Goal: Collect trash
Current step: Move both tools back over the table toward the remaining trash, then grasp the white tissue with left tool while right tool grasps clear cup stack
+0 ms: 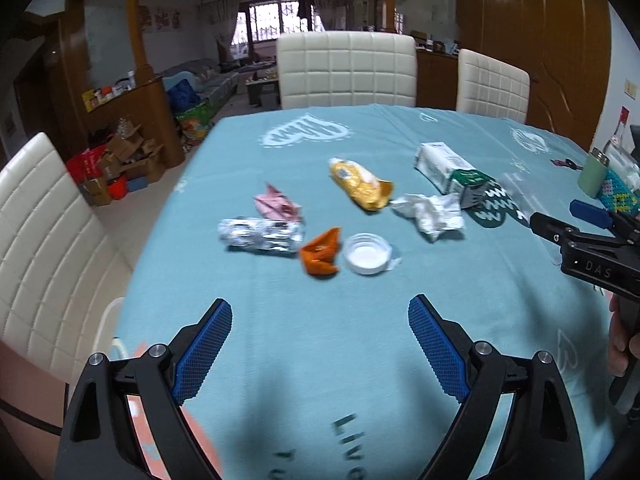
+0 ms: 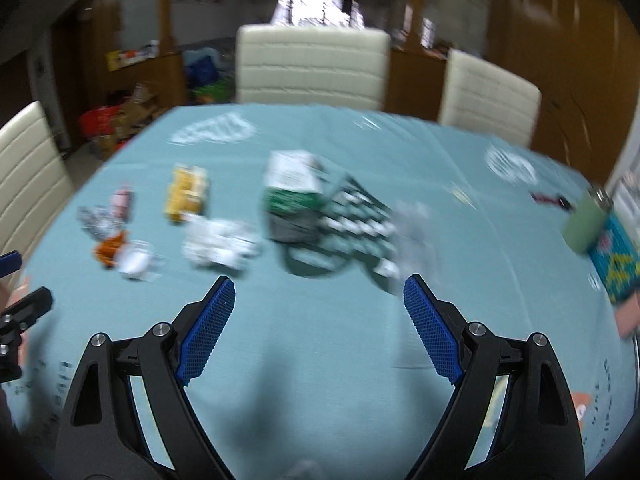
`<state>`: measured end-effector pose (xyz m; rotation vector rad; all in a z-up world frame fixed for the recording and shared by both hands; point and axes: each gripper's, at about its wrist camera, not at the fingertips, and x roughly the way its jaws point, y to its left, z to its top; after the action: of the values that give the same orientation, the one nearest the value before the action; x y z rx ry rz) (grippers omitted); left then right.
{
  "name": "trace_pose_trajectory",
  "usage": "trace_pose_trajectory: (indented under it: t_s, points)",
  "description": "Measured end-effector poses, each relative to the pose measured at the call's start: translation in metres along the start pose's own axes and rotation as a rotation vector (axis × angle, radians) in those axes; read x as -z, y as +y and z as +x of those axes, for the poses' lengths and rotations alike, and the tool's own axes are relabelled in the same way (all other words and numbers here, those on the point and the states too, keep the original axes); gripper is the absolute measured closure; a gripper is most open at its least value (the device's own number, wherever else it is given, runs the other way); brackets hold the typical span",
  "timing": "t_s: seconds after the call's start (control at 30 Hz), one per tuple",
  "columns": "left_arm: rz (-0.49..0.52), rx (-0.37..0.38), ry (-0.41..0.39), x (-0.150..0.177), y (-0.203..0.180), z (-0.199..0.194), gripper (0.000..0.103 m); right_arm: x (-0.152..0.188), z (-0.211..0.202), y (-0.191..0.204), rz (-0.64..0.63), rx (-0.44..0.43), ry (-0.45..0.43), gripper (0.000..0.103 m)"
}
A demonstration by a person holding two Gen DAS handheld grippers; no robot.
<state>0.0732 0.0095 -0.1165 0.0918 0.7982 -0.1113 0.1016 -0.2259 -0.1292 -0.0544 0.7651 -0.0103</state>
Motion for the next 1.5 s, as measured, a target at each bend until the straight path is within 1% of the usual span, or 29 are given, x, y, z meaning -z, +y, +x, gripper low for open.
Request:
trace_pose_trajectory:
  t_s: [0.07, 0.2, 0.33, 0.43, 0.53, 0.57, 0.6, 0.63, 0.67, 0.73, 0.8, 0.9, 0.97, 1.0, 1.03, 1.07, 1.13, 1.23, 1.3, 1.5]
  points:
    - [-0.007, 0.013, 0.023, -0.004, -0.009, 0.010, 0.015, 0.004, 0.012, -0.018, 0.010, 0.019, 0.044, 0.020]
    - [-0.028, 0.023, 0.064, -0.010, -0.028, 0.031, 0.015, 0.010, 0.030, -0.035, 0.018, 0.028, 0.096, 0.026]
    - [-0.034, 0.033, 0.100, -0.012, -0.038, 0.045, 0.015, 0.013, 0.043, -0.049, 0.035, 0.017, 0.120, 0.026]
    - [-0.020, 0.025, 0.101, -0.019, -0.049, 0.052, 0.015, 0.013, 0.049, -0.054, 0.037, 0.029, 0.122, 0.025]
    - [0.011, 0.025, 0.076, -0.032, -0.063, 0.059, 0.015, 0.010, 0.059, -0.064, 0.077, 0.023, 0.139, 0.026]
    - [0.021, 0.025, 0.070, -0.036, -0.068, 0.062, 0.015, 0.010, 0.061, -0.066, 0.084, 0.014, 0.144, 0.031]
    - [0.031, 0.027, 0.066, -0.040, -0.072, 0.065, 0.015, 0.009, 0.064, -0.068, 0.093, -0.001, 0.151, 0.044]
    - [0.046, 0.030, 0.062, -0.045, -0.078, 0.069, 0.015, 0.008, 0.068, -0.069, 0.098, -0.010, 0.163, 0.047]
    - [0.059, 0.031, 0.060, -0.049, -0.084, 0.075, 0.015, 0.007, 0.069, -0.069, 0.096, -0.004, 0.153, 0.057]
    - [0.080, 0.036, 0.064, -0.056, -0.093, 0.085, 0.015, 0.002, 0.071, -0.069, 0.100, -0.038, 0.147, 0.060]
    - [0.096, 0.027, 0.080, -0.062, -0.100, 0.097, 0.015, -0.002, 0.073, -0.066, 0.103, -0.056, 0.137, 0.060]
    - [0.101, 0.032, 0.086, -0.069, -0.106, 0.110, 0.015, -0.005, 0.076, -0.061, 0.093, -0.064, 0.119, 0.060]
    - [0.112, 0.032, 0.094, -0.071, -0.110, 0.115, 0.016, -0.004, 0.080, -0.059, 0.093, -0.075, 0.122, 0.060]
    - [0.120, 0.019, 0.092, -0.071, -0.111, 0.117, 0.024, -0.004, 0.080, -0.059, 0.089, -0.072, 0.118, 0.060]
    - [0.126, 0.015, 0.098, -0.070, -0.111, 0.120, 0.037, -0.005, 0.080, -0.058, 0.088, -0.075, 0.117, 0.060]
    - [0.126, 0.028, 0.117, -0.069, -0.111, 0.124, 0.045, -0.005, 0.080, -0.058, 0.089, -0.080, 0.117, 0.060]
    - [0.090, 0.080, 0.128, -0.068, -0.106, 0.125, 0.066, -0.005, 0.080, -0.058, 0.089, -0.081, 0.117, 0.060]
    - [0.098, 0.089, 0.121, -0.067, -0.107, 0.122, 0.077, -0.005, 0.080, -0.058, 0.090, -0.082, 0.117, 0.060]
    - [0.099, 0.090, 0.110, -0.066, -0.107, 0.116, 0.080, -0.005, 0.079, -0.058, 0.087, -0.083, 0.116, 0.060]
    - [0.091, 0.105, 0.086, -0.063, -0.100, 0.095, 0.082, -0.006, 0.066, -0.051, 0.071, -0.073, 0.093, 0.060]
